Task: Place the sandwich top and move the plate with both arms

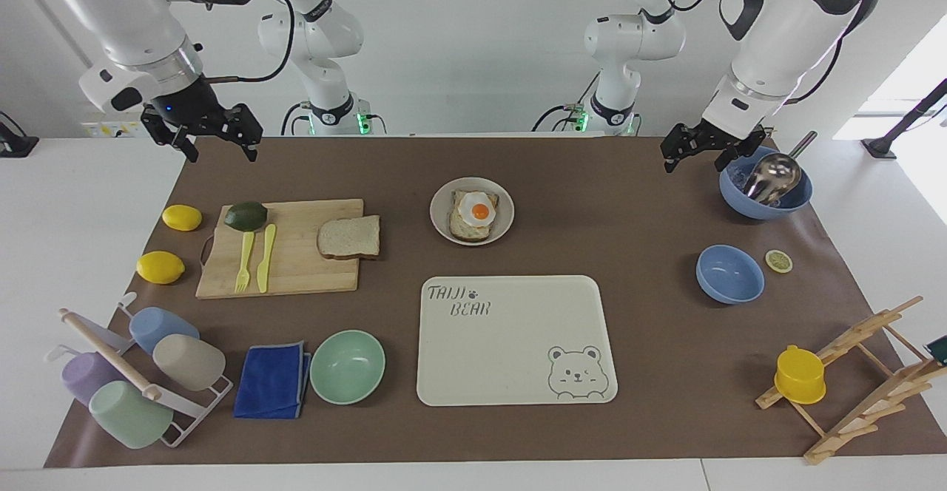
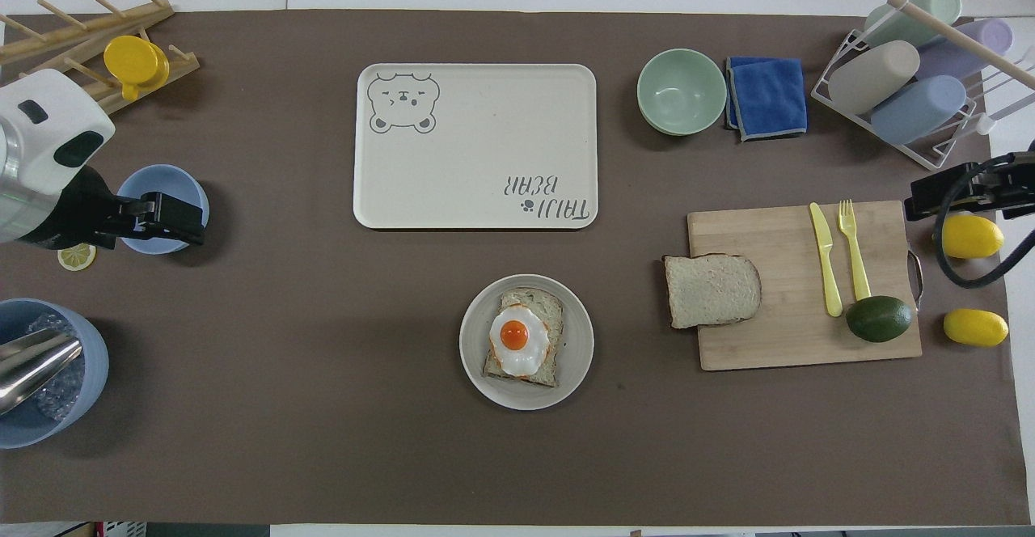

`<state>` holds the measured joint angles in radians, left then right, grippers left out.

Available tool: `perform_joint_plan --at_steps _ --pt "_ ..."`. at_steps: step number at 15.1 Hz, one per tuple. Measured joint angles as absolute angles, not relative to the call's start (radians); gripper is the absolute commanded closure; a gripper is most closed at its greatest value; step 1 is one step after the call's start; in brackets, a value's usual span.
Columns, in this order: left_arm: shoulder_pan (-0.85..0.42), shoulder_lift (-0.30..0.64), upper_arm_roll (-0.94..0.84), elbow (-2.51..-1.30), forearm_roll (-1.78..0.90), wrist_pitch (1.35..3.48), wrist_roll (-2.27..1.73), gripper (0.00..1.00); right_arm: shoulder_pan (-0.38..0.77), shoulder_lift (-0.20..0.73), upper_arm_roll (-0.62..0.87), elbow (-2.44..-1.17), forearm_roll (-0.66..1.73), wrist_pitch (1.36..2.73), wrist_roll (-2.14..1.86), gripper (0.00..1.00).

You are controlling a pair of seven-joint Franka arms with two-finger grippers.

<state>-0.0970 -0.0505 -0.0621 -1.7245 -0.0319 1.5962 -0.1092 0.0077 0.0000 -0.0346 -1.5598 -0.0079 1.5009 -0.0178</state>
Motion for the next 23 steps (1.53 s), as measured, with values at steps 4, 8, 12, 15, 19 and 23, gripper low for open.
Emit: perform_joint_plan --at_steps 4,8,12,15,19,23 --pt "-0.097 -0.051 -0.062 -1.725 -0.032 1.596 -0.109 0.00 0.008 0.000 -0.033 -1.560 -0.008 1.500 -0.018 0.00" --pt "-0.097 -0.051 -0.062 -1.725 -0.032 1.596 -0.109 0.00 0.008 0.000 -0.026 -1.560 -0.007 1.498 -0.018 0.00" --pt "-0.097 -0.051 -0.062 -1.725 -0.032 1.596 -0.109 0.00 0.014 -0.003 0.045 -1.573 -0.006 1.498 -0.020 0.00" --pt "-0.097 -0.051 -0.062 -1.725 -0.032 1.596 -0.109 0.00 0.124 0.004 0.073 -1.623 -0.062 1.508 0.055 0.00" --pt "-0.097 -0.051 -0.062 -1.725 -0.032 1.596 -0.109 0.00 0.331 0.101 0.082 -1.686 -0.138 1.595 0.345 0.00" --pt "-0.097 -0.051 -0.062 -1.725 -0.032 1.596 -0.109 0.00 0.383 0.187 0.082 -1.829 -0.247 1.752 0.464 0.00"
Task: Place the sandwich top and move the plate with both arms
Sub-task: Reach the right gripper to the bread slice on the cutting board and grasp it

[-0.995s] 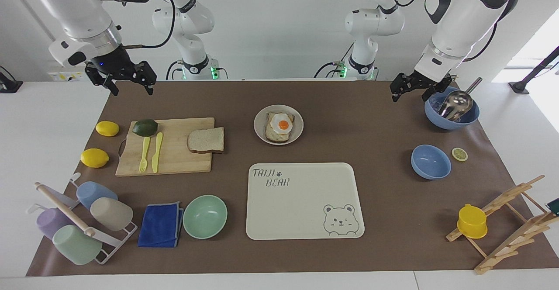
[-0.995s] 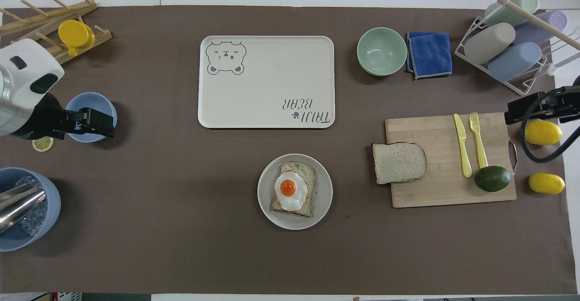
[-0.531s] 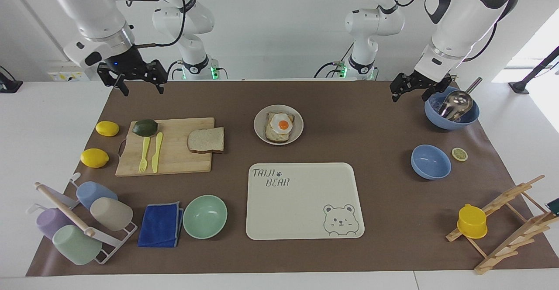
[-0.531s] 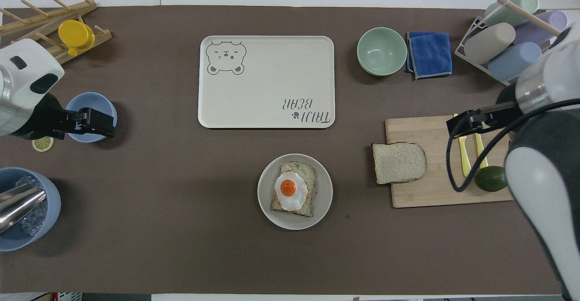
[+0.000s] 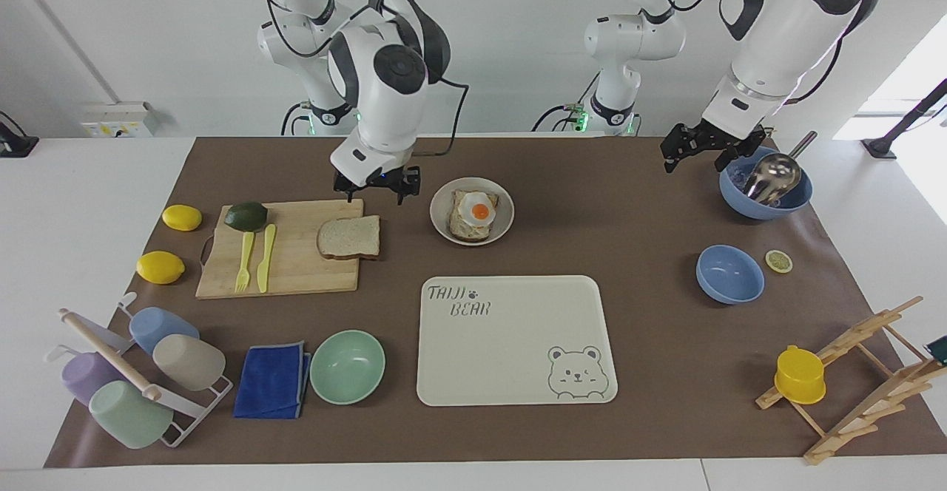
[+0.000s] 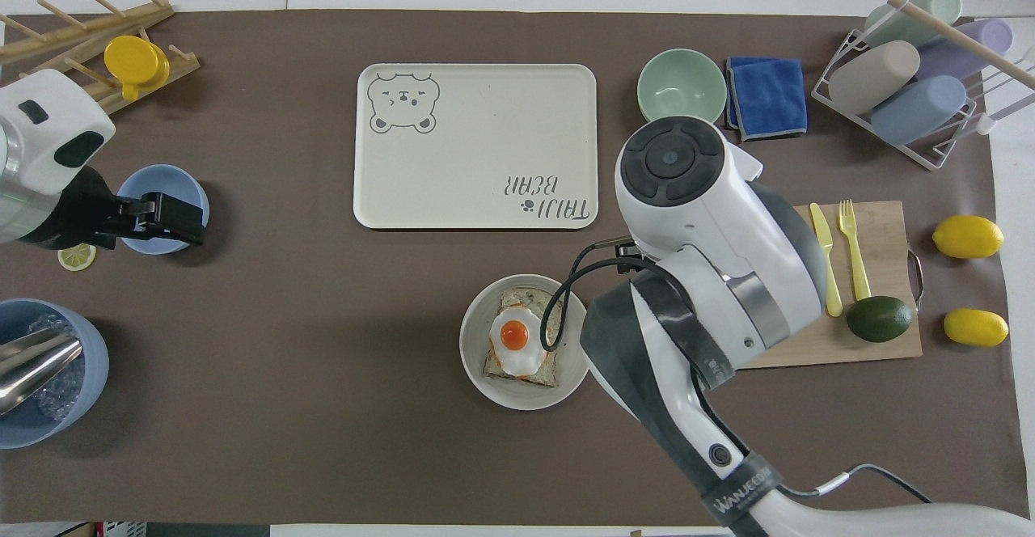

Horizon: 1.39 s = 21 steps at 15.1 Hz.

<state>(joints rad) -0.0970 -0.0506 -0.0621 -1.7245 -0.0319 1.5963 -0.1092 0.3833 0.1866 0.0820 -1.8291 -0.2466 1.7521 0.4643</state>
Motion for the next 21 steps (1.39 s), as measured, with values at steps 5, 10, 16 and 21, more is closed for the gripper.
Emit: perform_joint_plan --at_steps 5,10,16,21 --pt "-0.097 -0.051 -0.062 -1.725 -0.032 1.596 -0.109 0.00 0.402 0.234 0.080 -1.911 -0.279 1.817 0.502 0.00" --pt "-0.097 -0.051 -0.062 -1.725 -0.032 1.596 -0.109 0.00 0.404 0.282 0.078 -1.937 -0.315 1.861 0.504 0.06" --pt "-0.097 -0.051 -0.062 -1.725 -0.032 1.596 -0.109 0.00 0.401 0.285 0.073 -2.018 -0.336 1.907 0.504 0.13" --pt "-0.097 -0.051 -0.062 -1.725 -0.032 1.596 -0.109 0.00 0.402 0.282 0.073 -2.037 -0.345 1.907 0.504 0.19"
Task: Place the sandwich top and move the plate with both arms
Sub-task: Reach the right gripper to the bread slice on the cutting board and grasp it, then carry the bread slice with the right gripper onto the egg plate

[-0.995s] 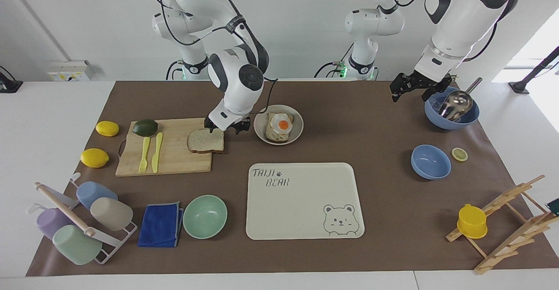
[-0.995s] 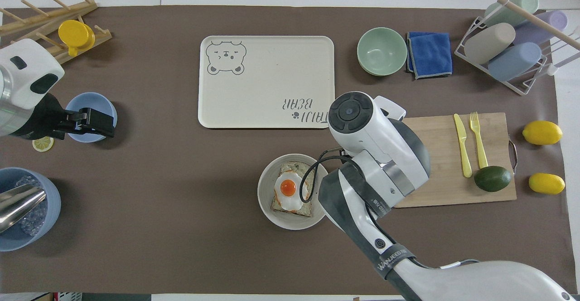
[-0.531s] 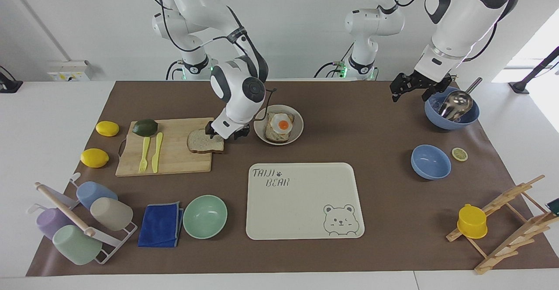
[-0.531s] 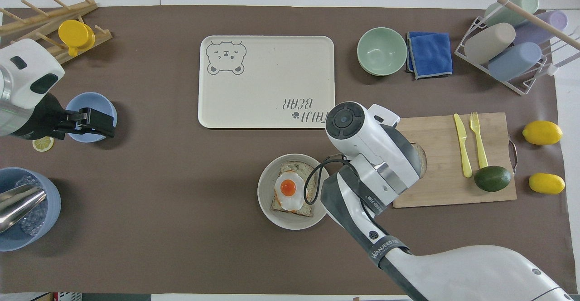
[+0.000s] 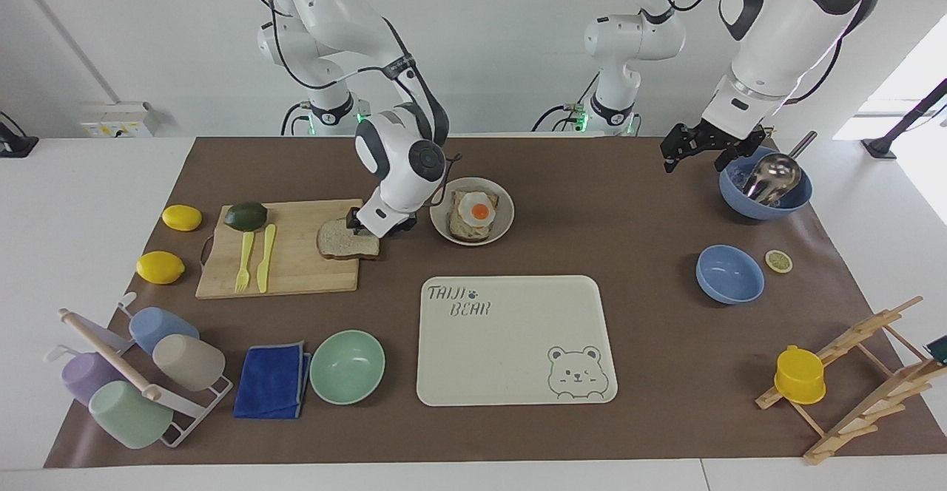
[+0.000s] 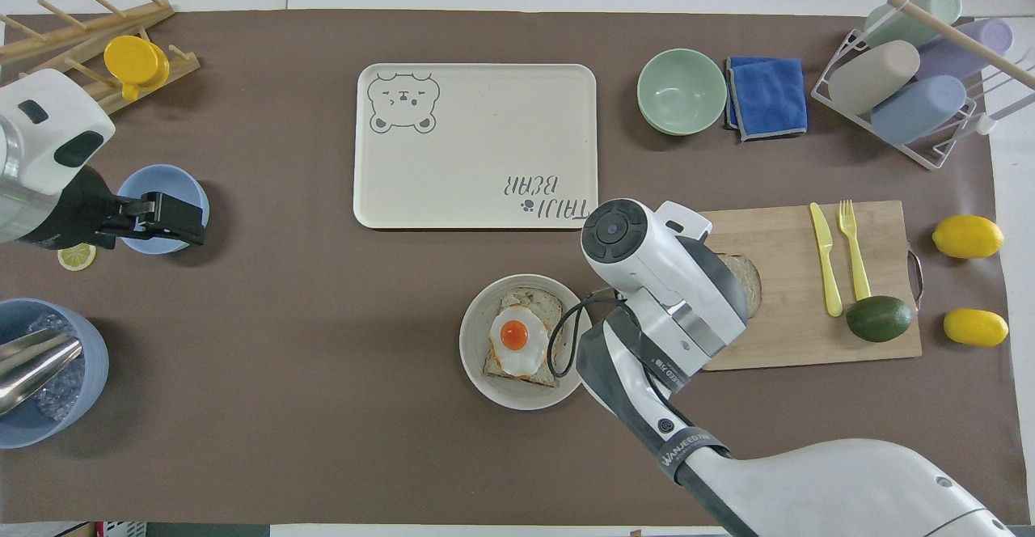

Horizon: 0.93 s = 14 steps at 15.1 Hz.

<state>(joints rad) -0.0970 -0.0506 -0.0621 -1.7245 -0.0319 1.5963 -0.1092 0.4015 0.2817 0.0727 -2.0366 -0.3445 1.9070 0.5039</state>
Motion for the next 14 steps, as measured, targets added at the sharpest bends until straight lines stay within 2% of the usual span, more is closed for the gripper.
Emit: perform_joint_plan --at_steps 2,3,4,6,7,12,14 --pt "-0.097 -0.051 -0.062 -1.725 -0.032 1.596 -0.109 0.00 0.404 0.277 0.073 -2.050 -0.382 1.907 0.504 0.27" --pt "-0.097 -0.051 -0.062 -1.725 -0.032 1.596 -0.109 0.00 0.404 0.273 0.073 -2.058 -0.393 1.907 0.504 0.35" --pt "-0.097 -0.051 -0.062 -1.725 -0.032 1.596 -0.109 0.00 0.404 0.270 0.073 -2.066 -0.397 1.907 0.504 0.48" --pt "-0.097 -0.051 -0.062 -1.725 -0.032 1.596 -0.109 0.00 0.404 0.263 0.074 -2.070 -0.399 1.904 0.504 0.80" --pt "-0.097 -0.051 -0.062 -1.725 -0.032 1.596 -0.109 0.00 0.404 0.261 0.075 -2.071 -0.399 1.903 0.504 1.00" --pt "-0.097 -0.051 -0.062 -1.725 -0.032 1.596 -0.109 0.00 0.417 0.242 0.079 -2.053 -0.403 1.867 0.504 1.00" --pt "-0.097 -0.051 -0.062 -1.725 -0.032 1.596 -0.109 0.00 0.468 0.242 0.079 -1.995 -0.404 1.815 0.504 1.00"
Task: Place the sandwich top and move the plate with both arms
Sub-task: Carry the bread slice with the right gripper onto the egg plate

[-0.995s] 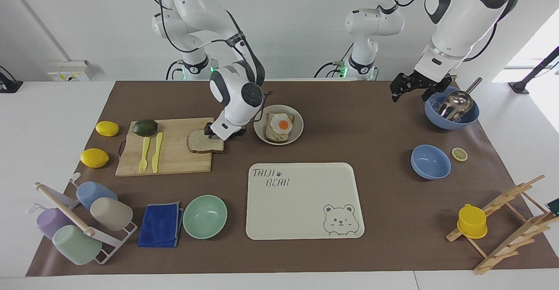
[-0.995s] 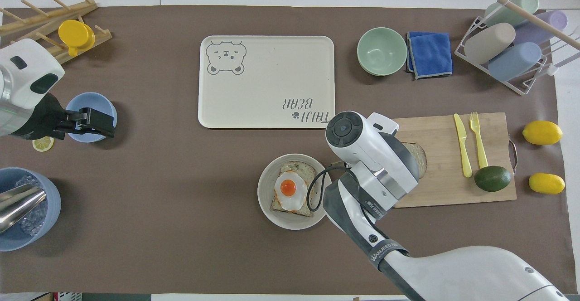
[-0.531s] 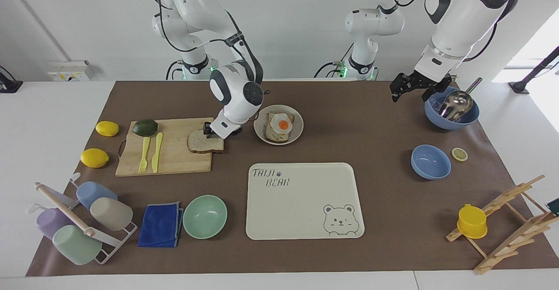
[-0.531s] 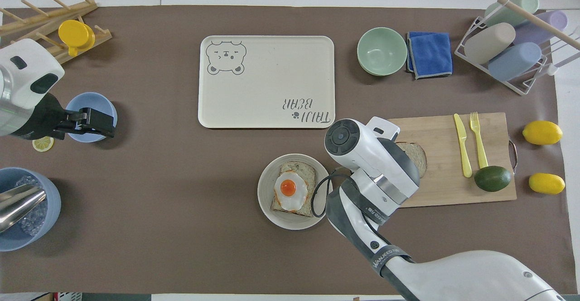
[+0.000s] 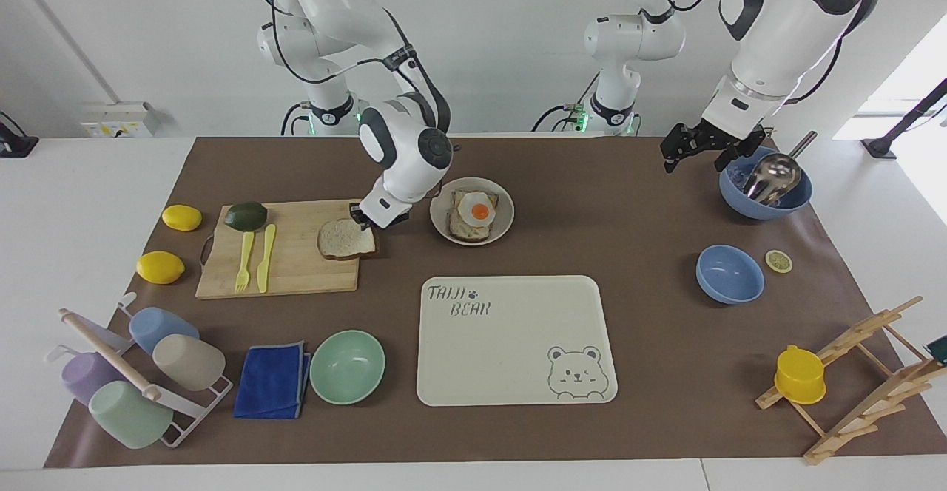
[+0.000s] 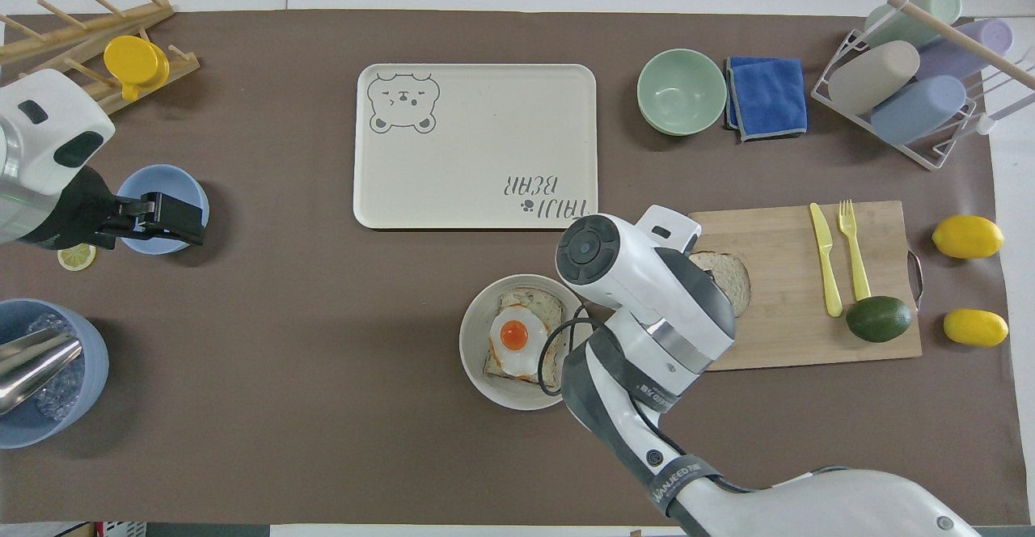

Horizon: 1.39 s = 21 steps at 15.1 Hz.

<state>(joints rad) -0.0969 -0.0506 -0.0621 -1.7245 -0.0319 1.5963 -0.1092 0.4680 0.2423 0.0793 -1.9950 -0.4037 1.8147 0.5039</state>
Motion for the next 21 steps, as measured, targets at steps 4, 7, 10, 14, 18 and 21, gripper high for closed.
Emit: perform_joint_plan --at_steps 4,7,10,14,18,21 --pt "-0.097 -0.051 -0.062 -1.725 -0.032 1.596 -0.109 0.00 0.664 0.254 0.085 -1.769 -0.377 1.671 0.526 1.00" --pt "-0.097 -0.051 -0.062 -1.725 -0.032 1.596 -0.109 0.00 0.755 0.292 0.086 -1.684 -0.332 1.642 0.585 1.00" --pt "-0.097 -0.051 -0.062 -1.725 -0.032 1.596 -0.109 0.00 0.829 0.351 0.087 -1.672 -0.333 1.649 0.671 1.00" --pt "-0.097 -0.051 -0.062 -1.725 -0.032 1.596 -0.109 0.00 0.849 0.389 0.086 -1.672 -0.333 1.667 0.720 1.00" --pt "-0.097 -0.051 -0.062 -1.725 -0.032 1.596 -0.109 0.00 0.849 0.393 0.087 -1.678 -0.324 1.710 0.728 0.93" --pt "-0.097 -0.051 -0.062 -1.725 -0.032 1.596 -0.109 0.00 0.842 0.394 0.084 -1.681 -0.268 1.738 0.735 0.53"
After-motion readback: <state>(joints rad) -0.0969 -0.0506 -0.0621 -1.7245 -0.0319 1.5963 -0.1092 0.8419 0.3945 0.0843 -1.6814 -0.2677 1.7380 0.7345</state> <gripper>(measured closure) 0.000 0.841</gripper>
